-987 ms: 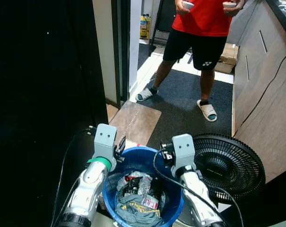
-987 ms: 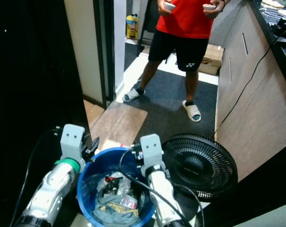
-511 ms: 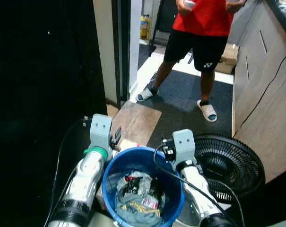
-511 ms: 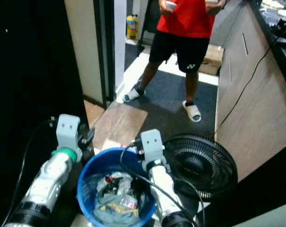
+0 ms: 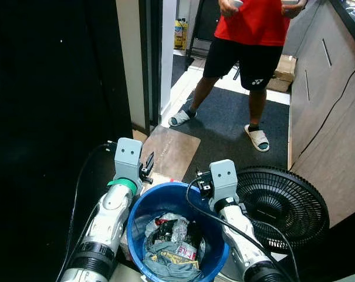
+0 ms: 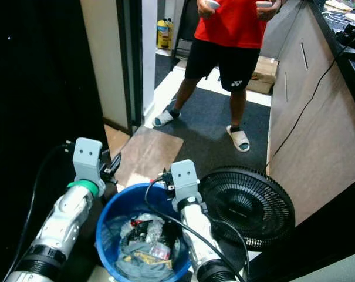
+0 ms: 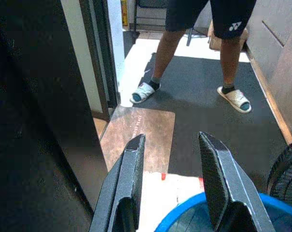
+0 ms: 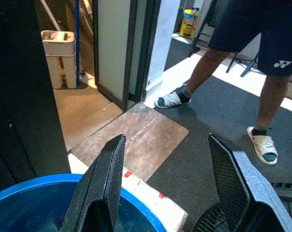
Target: Clothes washing
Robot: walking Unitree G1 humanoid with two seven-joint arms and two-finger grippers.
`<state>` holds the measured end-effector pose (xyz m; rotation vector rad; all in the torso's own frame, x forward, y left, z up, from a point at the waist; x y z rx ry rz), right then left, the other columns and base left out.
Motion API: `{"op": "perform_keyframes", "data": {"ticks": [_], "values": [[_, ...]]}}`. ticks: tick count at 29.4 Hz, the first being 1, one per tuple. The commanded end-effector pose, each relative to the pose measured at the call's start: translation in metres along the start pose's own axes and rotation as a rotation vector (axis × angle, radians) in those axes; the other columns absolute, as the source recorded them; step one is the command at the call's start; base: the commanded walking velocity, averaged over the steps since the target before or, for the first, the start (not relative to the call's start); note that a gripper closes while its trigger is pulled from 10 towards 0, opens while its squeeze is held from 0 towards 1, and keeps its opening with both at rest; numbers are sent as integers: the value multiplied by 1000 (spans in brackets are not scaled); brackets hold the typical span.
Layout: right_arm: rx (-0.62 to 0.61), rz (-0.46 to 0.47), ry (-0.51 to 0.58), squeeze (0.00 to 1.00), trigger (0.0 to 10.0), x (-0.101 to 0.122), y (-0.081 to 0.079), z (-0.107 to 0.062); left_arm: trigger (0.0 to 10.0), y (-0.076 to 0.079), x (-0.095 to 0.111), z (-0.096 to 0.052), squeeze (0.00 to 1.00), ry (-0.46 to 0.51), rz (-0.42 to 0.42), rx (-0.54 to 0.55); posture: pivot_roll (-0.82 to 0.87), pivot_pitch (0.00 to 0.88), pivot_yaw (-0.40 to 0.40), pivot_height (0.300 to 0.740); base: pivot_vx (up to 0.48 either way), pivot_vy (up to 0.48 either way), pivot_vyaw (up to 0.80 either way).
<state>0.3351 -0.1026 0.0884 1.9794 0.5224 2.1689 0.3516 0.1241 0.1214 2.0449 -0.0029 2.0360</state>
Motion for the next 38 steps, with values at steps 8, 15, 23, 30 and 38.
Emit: {"op": "perform_keyframes", "data": {"ticks": [8,15,23,30,38], "values": [[-121,-110,240,0,10000,55,39,20,10000,-6,31,9,0,113,67,-11,78,0,24,740,0,0,0],[-132,-96,224,0,10000,51,42,21,10000,-4,28,10,0,108,57,-13,70,0,17,740,0,0,0],[-71,-71,77,0,10000,9,26,-15,10000,-1,-7,-22,0,8,31,-6,57,0,0,740,0,0,0],[-27,-91,23,0,10000,-4,22,-44,10000,-7,-27,-49,0,-57,24,24,14,101,-19,740,0,0,0],[-4,-104,-16,0,10000,-11,22,-59,10000,-3,-37,-65,0,-101,14,29,9,142,-17,740,0,0,0]]}}
Point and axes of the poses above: a point about 5 cm out from each wrist's last joint towards the gripper, its own z axis pointing out of the wrist towards the gripper, its own x axis along the axis of the wrist's last joint, y = z × x, the point moved 1 cm from there along z, pointing out of the wrist towards the gripper, and after that the axes turned 12 degrees about -z, right-handed, at the moved point
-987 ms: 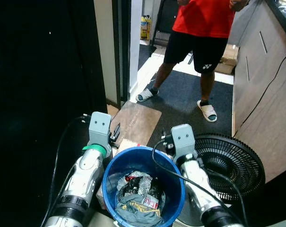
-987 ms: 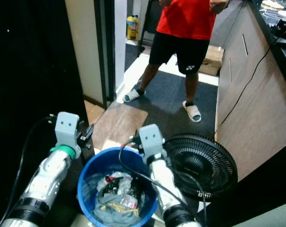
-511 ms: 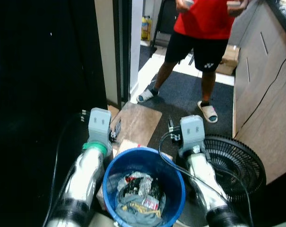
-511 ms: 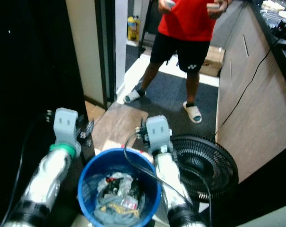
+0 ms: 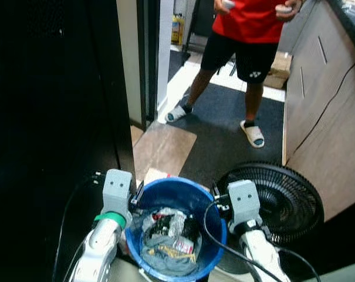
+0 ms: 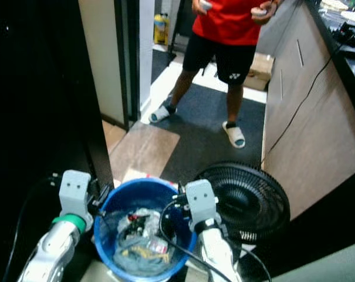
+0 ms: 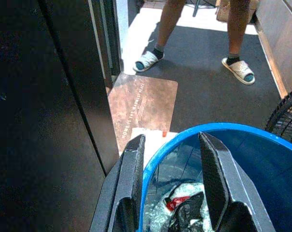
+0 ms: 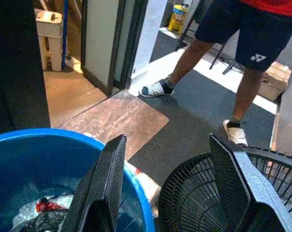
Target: Clothes washing
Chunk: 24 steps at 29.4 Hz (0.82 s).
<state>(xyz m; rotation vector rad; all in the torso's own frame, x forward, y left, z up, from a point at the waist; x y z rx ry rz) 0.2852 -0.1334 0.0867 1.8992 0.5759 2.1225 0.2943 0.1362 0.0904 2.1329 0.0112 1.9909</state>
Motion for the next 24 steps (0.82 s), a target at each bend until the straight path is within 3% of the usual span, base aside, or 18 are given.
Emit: {"op": "perform_keyframes", "data": {"ticks": [1,9,13,15,18,20,24], "values": [[18,-15,-24,0,10000,-4,0,-5,10000,3,-7,-5,0,-38,5,-6,9,142,-17,740,0,0,0],[36,-13,-34,0,10000,1,-3,-5,10000,3,-5,-9,0,-54,12,-3,18,149,-16,740,0,0,0],[37,-12,-37,0,10000,0,-4,-2,10000,2,-4,-6,0,-51,18,-3,36,97,-5,740,0,0,0],[5,-2,-10,0,10000,8,-2,10,10000,5,5,5,0,-26,18,-21,41,11,20,740,0,0,0],[-10,3,3,0,10000,12,-1,17,10000,7,10,11,0,-16,17,-29,40,1,23,740,0,0,0],[-55,13,44,0,10000,25,6,32,10000,11,24,29,0,24,21,-53,34,0,39,740,0,0,0],[-81,16,64,0,10000,31,11,40,10000,13,34,39,0,46,28,-66,30,0,49,740,0,0,0]]}}
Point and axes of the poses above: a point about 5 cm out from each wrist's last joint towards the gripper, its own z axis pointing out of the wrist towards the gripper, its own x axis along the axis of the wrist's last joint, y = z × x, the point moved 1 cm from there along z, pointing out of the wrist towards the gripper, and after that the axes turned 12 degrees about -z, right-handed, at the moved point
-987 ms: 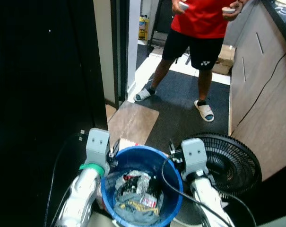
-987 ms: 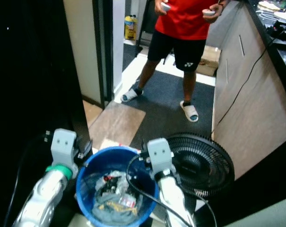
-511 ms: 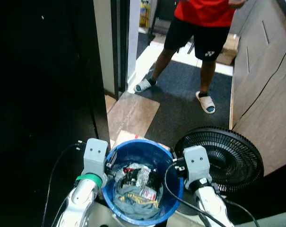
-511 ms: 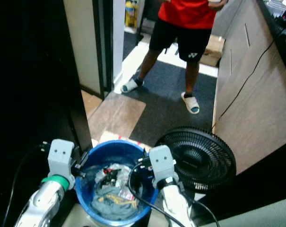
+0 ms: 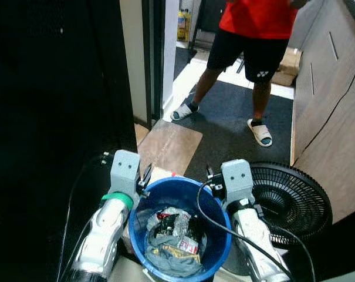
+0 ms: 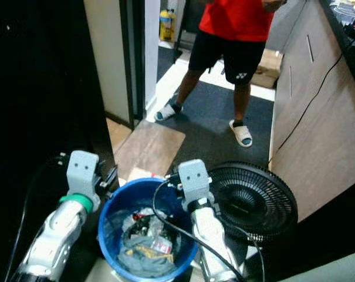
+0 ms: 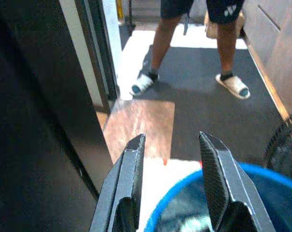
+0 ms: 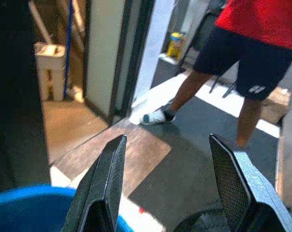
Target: Clothes washing
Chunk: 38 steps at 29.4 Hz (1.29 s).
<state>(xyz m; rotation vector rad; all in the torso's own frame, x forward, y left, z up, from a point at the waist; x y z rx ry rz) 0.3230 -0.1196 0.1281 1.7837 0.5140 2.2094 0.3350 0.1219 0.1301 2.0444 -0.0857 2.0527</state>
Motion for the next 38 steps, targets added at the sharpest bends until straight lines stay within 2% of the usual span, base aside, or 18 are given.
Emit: {"op": "perform_keyframes", "data": {"ticks": [1,6,10,15,26,31,38], "values": [[-26,9,-20,0,10000,-6,4,-1,10000,-1,-4,1,0,-12,-11,-6,30,0,49,740,0,0,0],[-43,24,-40,0,10000,-11,6,-2,10000,-1,-1,6,0,-8,-7,-14,32,0,56,740,0,0,0],[-36,81,-73,0,10000,-18,-5,-7,10000,1,-6,5,0,-11,-11,-16,42,0,42,740,0,0,0],[-21,93,-79,0,10000,-19,-10,-7,10000,1,-9,4,0,-15,-17,-10,50,0,33,740,0,0,0],[-16,96,-81,0,10000,-21,-14,-1,10000,2,-12,4,0,-20,-21,1,71,0,42,740,0,0,0],[-27,96,-60,0,10000,-16,-12,4,10000,-4,-4,10,0,1,-21,12,65,0,47,740,0,0,0],[-9,91,-79,0,10000,-23,-17,-4,10000,-9,-3,9,0,7,-16,25,73,0,36,740,0,0,0]]}}
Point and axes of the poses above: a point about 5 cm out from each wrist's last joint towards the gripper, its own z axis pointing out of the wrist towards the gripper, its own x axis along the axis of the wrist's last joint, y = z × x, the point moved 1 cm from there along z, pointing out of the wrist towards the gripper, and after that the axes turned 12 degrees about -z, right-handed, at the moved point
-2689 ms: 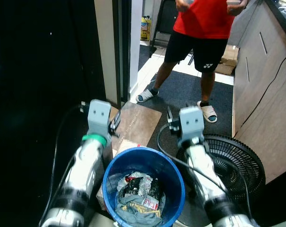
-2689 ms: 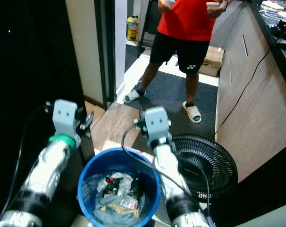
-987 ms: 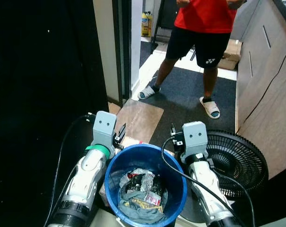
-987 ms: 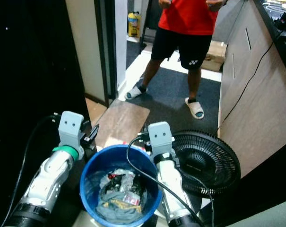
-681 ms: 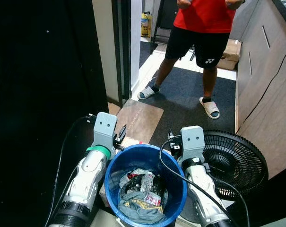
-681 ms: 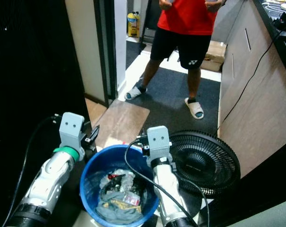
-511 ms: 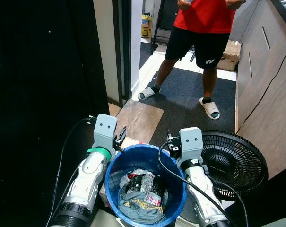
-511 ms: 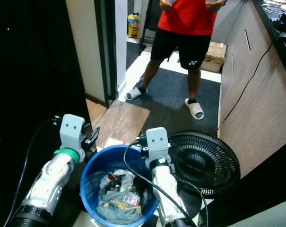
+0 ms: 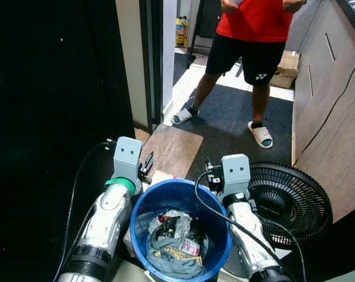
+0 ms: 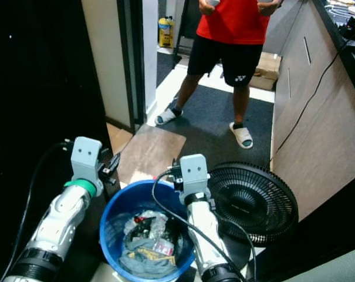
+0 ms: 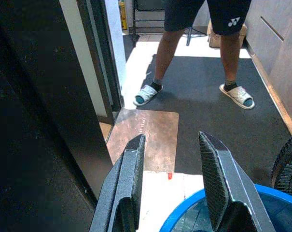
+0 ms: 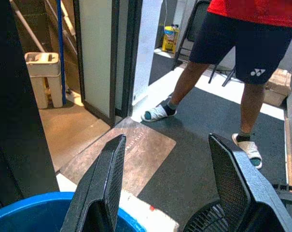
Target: Clothes washing
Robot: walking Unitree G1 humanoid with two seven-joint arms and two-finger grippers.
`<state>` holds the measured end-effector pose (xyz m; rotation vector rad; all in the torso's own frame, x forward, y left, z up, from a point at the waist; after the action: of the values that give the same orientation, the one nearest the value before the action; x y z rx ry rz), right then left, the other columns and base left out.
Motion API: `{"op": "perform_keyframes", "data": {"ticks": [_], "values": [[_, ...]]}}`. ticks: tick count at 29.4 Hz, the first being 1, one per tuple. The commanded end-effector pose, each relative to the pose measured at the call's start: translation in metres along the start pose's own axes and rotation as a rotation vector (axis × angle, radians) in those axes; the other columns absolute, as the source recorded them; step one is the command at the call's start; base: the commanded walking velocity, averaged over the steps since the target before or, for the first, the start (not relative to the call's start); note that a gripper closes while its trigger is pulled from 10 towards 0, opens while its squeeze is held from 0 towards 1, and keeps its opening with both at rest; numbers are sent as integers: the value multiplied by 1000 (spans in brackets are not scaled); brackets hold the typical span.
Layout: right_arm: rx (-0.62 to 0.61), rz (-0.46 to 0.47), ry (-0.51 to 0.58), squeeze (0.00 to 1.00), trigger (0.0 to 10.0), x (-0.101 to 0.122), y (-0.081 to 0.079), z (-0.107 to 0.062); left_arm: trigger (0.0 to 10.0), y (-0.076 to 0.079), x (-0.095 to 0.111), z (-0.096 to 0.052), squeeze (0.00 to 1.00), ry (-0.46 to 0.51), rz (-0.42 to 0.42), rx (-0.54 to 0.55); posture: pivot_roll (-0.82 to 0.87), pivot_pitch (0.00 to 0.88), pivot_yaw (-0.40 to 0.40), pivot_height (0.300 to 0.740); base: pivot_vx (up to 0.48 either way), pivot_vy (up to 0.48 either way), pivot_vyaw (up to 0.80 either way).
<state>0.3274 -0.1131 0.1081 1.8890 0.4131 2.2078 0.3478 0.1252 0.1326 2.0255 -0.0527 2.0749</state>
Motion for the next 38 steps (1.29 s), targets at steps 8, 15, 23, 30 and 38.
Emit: {"op": "perform_keyframes", "data": {"ticks": [8,15,23,30,38], "values": [[32,-9,-18,0,10000,-7,-7,-6,10000,0,-13,-9,0,-24,-18,22,77,0,14,740,0,0,0],[38,-27,-13,0,10000,-8,-2,-5,10000,6,-18,-12,0,-29,-35,26,72,0,-10,740,0,0,0],[34,-33,-13,0,10000,-8,0,-8,10000,8,-21,-12,0,-37,-42,24,55,0,-7,740,0,0,0],[30,-32,-19,0,10000,-9,1,-11,10000,11,-23,-12,0,-42,-44,16,49,0,-4,725,0,0,0],[31,-31,-21,0,10000,-10,1,-12,10000,12,-24,-13,0,-46,-43,13,51,0,-5,695,0,0,0]]}}
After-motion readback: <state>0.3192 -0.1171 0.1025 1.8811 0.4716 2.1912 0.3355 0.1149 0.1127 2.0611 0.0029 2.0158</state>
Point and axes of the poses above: a point about 5 cm out from each wrist's last joint towards the gripper, its own z axis pointing out of the wrist towards the gripper, its own x axis along the axis of the wrist's last joint, y = z × x, the point moved 1 cm from there along z, pointing out of the wrist towards the gripper, and after that the axes turned 12 degrees about -z, right-handed, at the moved point
